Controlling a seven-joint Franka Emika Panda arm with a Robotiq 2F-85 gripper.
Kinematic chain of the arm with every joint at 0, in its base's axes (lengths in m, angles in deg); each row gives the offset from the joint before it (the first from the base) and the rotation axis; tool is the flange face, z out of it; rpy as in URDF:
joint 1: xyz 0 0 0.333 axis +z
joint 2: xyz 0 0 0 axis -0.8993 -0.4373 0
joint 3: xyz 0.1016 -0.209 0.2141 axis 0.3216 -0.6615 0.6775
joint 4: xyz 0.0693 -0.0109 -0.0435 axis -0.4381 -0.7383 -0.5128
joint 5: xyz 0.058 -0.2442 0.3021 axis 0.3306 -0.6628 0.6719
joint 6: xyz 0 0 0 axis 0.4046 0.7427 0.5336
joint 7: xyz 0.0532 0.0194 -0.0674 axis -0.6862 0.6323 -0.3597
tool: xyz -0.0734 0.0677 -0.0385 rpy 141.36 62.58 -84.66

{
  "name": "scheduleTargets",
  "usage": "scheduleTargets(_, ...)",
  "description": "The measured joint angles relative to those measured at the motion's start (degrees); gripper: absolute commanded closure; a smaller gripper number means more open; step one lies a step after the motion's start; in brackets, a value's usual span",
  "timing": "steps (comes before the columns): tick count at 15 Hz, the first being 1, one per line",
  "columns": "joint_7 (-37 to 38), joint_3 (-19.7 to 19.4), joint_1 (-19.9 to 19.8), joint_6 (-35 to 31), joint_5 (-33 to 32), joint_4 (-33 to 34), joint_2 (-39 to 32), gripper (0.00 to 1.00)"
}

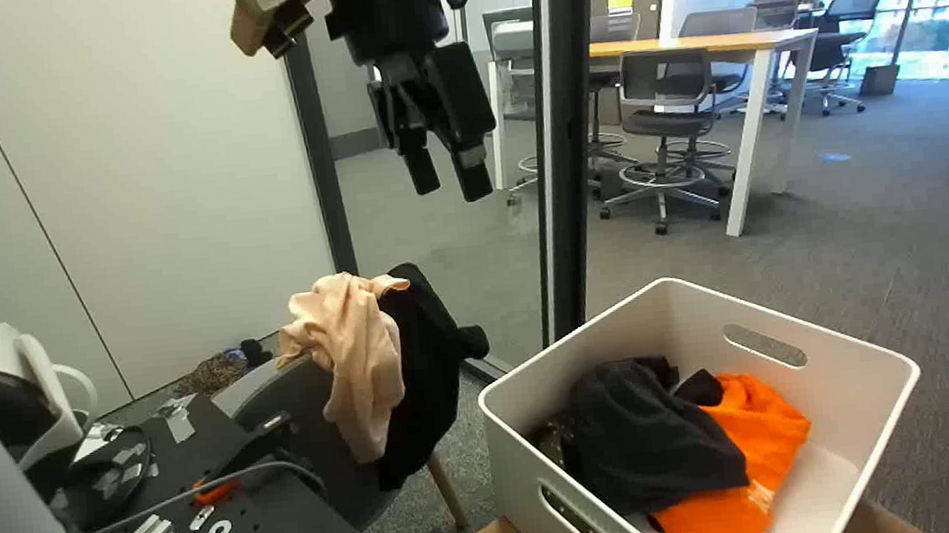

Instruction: Pick up the light coloured cloth from the chair and put it in the container.

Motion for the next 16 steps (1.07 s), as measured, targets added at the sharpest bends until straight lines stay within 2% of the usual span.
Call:
scheduleTargets(10, -0.1, -0.1, 0.9, 0.0, 0.3, 0.2, -0.6, 0.00)
scheduleTargets(13, -0.6, 0.0, 4.9, -0.2, 3.1, 0.2, -2.4, 0.00)
scheduleTargets(16, -1.3, 1.0, 11.6, -0.7, 7.8, 0.3, -4.6, 0.00)
